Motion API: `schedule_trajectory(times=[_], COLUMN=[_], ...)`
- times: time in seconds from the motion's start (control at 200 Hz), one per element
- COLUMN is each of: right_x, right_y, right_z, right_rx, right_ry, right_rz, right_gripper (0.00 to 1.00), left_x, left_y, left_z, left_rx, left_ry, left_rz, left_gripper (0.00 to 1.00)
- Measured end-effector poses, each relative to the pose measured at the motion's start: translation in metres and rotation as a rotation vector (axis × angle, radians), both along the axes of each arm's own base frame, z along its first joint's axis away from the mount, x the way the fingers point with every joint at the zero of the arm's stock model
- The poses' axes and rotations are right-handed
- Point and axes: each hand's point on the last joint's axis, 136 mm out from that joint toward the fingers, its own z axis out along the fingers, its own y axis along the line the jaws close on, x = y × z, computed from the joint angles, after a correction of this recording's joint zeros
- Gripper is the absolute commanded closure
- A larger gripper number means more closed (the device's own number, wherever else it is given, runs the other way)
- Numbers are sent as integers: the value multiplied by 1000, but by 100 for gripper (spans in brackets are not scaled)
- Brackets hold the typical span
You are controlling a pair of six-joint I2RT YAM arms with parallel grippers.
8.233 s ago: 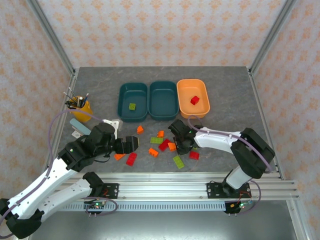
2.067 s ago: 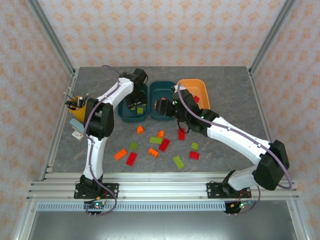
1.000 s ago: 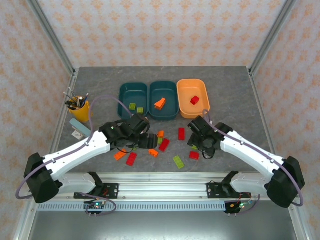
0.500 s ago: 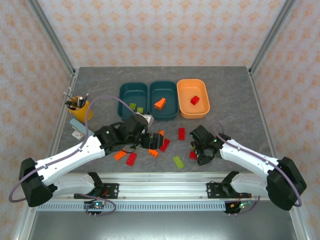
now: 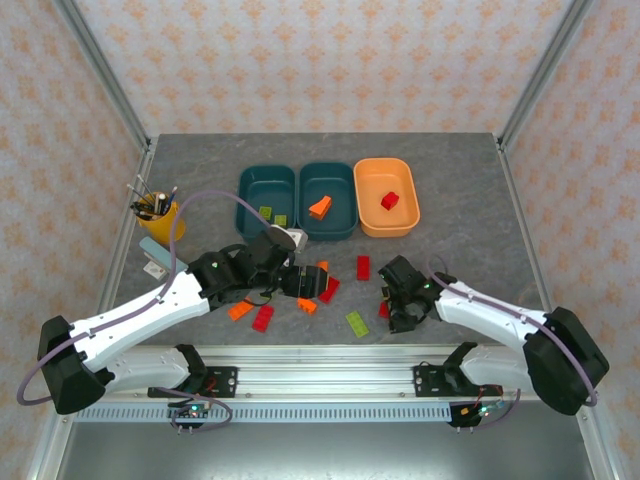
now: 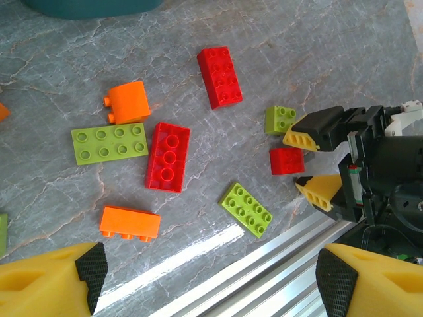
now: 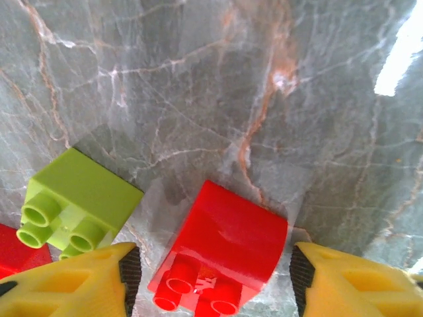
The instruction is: Sort the legos into containers by color
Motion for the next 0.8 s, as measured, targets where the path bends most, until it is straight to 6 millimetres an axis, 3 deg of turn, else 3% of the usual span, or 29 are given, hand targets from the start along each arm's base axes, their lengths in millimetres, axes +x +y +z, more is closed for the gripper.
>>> schedule_trajectory(times=[0.375, 0.46, 0.61, 0.796], right_x=[-3, -4, -3, 12], right_y=[3, 4, 4, 3], right_z=[-7, -8, -6, 8], right_rx=[-14, -20, -36, -71], right_ry=[54, 68, 87, 33], right_rz=[6, 7, 7, 9], right_gripper=[57, 65, 77, 79], left_x=[0, -1, -1, -2], left_y=[0, 1, 2, 4], left_z=[3, 6, 8, 7], left_rx=[-9, -15, -24, -26], left_ry=[-7, -13, -19, -22], left_rz=[1, 1, 3, 6], left_gripper=[15, 15, 15, 15])
